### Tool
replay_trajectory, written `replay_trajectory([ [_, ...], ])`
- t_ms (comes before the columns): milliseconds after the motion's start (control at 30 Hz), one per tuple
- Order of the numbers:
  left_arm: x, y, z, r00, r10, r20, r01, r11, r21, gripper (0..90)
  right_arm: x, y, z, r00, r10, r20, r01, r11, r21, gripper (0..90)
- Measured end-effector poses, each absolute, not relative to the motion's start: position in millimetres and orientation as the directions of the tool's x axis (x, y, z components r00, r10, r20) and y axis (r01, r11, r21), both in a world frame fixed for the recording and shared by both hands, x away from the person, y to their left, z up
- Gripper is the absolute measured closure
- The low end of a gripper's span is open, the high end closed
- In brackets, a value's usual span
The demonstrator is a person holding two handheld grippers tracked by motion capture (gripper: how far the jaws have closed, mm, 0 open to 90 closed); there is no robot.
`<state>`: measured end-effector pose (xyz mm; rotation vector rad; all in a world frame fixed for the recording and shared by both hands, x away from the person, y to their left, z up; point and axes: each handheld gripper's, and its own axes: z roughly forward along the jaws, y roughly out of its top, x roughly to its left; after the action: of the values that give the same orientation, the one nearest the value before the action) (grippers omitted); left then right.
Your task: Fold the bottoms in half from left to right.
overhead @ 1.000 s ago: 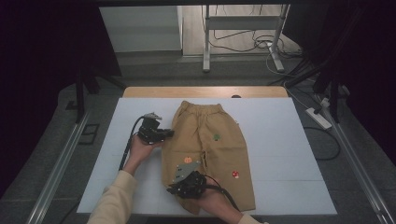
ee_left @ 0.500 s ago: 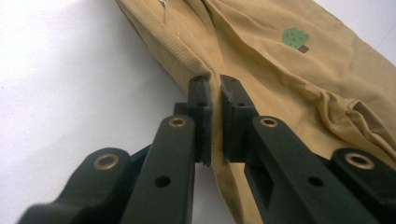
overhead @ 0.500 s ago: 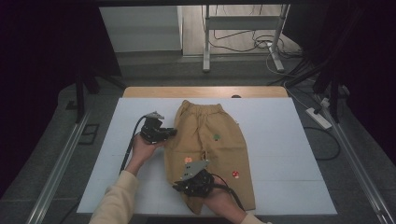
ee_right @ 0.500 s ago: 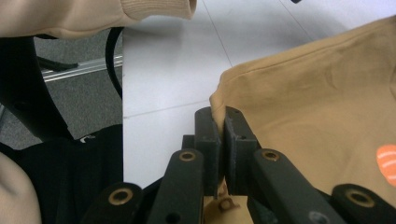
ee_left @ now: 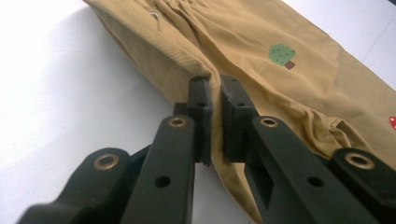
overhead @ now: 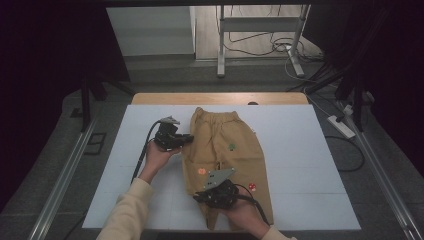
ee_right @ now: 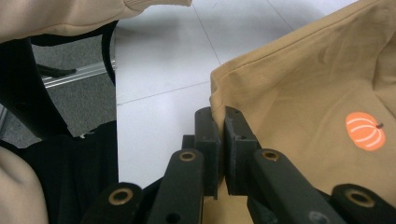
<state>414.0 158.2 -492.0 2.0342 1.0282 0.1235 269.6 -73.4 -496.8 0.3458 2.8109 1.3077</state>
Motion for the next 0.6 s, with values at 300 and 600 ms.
replay_trajectory([
  [300,415.9,149.0,-485.6,0.669,0.7,-0.25,0.614,-0.331,0.717,83.0,270.6,-80.8,-495.1,-0.97,0.227,0.089,0.214,0.623,0.753,85.3],
  [600,417.5,143.0,-483.2,0.674,0.696,-0.248,0.612,-0.338,0.715,83.1,272.6,-91.2,-493.8,-0.966,0.239,0.102,0.232,0.618,0.751,85.4],
])
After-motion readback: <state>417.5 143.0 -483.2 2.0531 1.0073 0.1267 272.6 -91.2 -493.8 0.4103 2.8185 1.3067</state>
